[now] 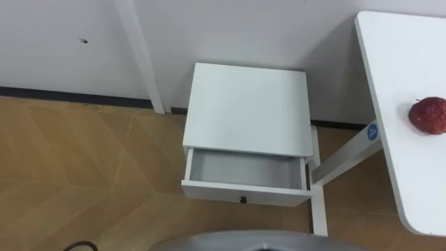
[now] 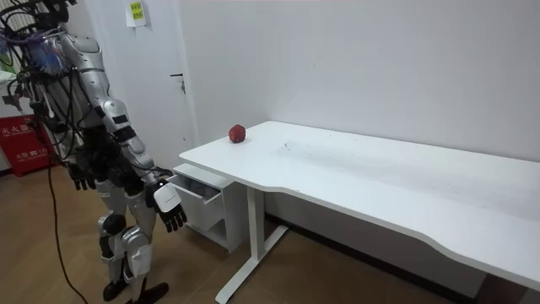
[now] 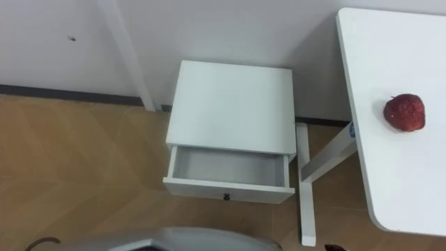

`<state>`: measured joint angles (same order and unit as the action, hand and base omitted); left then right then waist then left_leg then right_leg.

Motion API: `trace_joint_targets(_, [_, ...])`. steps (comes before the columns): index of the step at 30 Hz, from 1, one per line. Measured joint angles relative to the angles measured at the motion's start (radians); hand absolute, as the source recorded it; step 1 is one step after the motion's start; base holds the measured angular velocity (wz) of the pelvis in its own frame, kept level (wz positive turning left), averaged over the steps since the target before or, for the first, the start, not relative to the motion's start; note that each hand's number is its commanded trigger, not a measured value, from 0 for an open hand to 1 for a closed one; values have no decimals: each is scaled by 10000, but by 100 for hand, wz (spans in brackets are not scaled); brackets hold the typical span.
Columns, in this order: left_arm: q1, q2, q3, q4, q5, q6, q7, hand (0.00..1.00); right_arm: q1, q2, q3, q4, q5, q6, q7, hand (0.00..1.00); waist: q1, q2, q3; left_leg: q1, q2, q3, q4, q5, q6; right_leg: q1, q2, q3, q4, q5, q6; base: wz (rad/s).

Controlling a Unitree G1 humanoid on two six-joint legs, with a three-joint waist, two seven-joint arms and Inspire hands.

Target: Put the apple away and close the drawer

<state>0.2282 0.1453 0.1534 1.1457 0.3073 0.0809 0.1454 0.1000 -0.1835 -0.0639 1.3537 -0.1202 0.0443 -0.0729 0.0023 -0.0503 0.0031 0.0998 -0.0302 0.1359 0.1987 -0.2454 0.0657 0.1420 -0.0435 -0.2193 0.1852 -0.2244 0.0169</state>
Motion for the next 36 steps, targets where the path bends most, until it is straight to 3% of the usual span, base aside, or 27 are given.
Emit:
trace_joint_targets(7, [-25,7,100,8,1,-195,6,0,-23,-1,-35,-4,220,-148,-38,0,21,-46,-2,-3,6,53,-4,0,0,-53,13,138,-2,0,0,-2])
trace_joint_targets(10, [-149,13,208,13,-6,-204,34,0,-52,13,-287,-9,1273,-241,-96,0,16,-24,-3,-35,17,112,-20,0,0,-123,16,171,3,0,0,-6])
trace_joint_targets(16, [-136,4,429,160,-81,-374,116,0,1,28,-1252,-42,5705,-439,-189,0,-45,23,7,23,35,300,-6,0,-1,-107,29,341,1,5,-7,-7])
trace_joint_targets(20, [61,27,1169,211,-184,-580,225,0,15,-11,-2805,-274,8816,-491,-205,0,-311,44,13,236,75,526,-219,-2,-3,-81,86,558,16,13,-12,-16])
trace_joint_targets(24, [278,42,1324,130,-238,-668,307,0,459,14,-4219,-1354,12444,-769,-483,0,-721,83,-1,328,71,558,-289,-5,-8,-46,94,586,9,15,-10,-5])
trace_joint_targets(28, [262,111,1623,112,-231,-821,402,0,543,24,-4951,-1539,13849,-1100,-624,0,-863,88,-38,315,105,733,-298,-15,-26,-129,130,802,24,19,-17,-13])
trace_joint_targets(36, [280,279,1601,-111,-393,-805,410,0,343,-63,-5913,-2042,15523,-1150,-1629,0,-1144,-32,-57,291,149,1092,-332,-16,-27,-379,169,1080,200,24,-23,-13])
